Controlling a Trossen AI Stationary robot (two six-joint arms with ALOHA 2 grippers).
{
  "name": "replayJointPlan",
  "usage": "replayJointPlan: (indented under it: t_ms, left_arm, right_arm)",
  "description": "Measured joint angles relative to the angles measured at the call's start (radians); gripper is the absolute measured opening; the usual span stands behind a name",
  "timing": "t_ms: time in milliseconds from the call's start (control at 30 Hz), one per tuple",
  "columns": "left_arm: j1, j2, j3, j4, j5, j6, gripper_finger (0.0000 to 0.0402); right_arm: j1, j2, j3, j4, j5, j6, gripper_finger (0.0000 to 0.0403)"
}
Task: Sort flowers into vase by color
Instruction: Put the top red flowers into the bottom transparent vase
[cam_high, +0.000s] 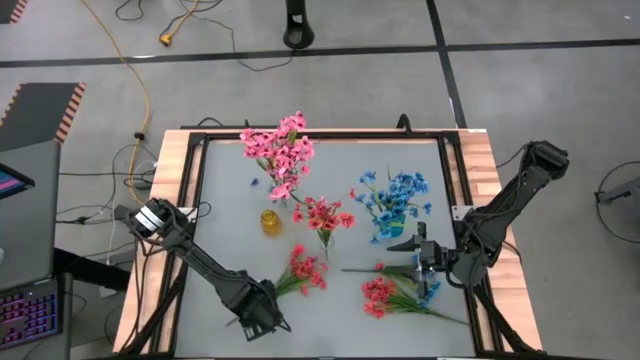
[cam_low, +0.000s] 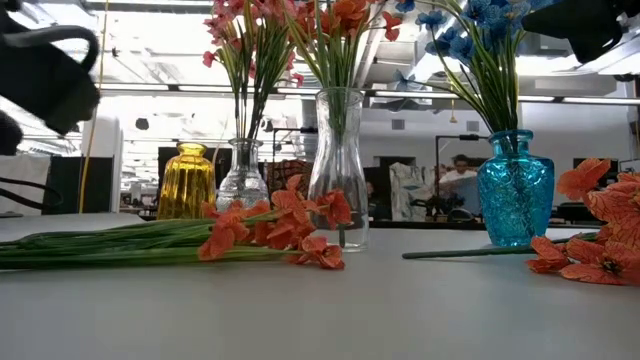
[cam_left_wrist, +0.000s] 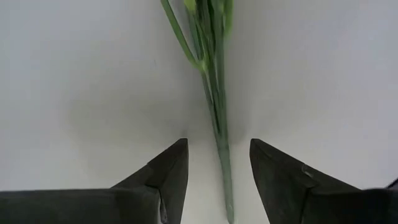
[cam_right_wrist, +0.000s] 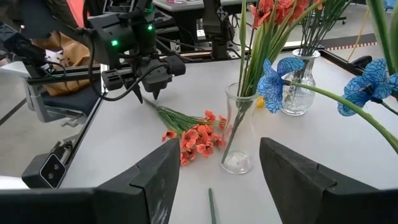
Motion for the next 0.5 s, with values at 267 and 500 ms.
replayJointPlan:
  t_ms: [267, 500]
  left_arm:
    - [0.052, -0.001, 0.000, 0.002, -0.054, 0.075, 0.0159]
    - [0.113, -0.001, 0.000, 0.039, -0.159, 0.147, 0.0160]
  right_arm:
    - [0.000, 0.000, 0.000, 0.000, 0.000, 0.000, 0.0249]
    - [0.000, 0.000, 0.000, 0.000, 0.000, 0.000, 0.0249]
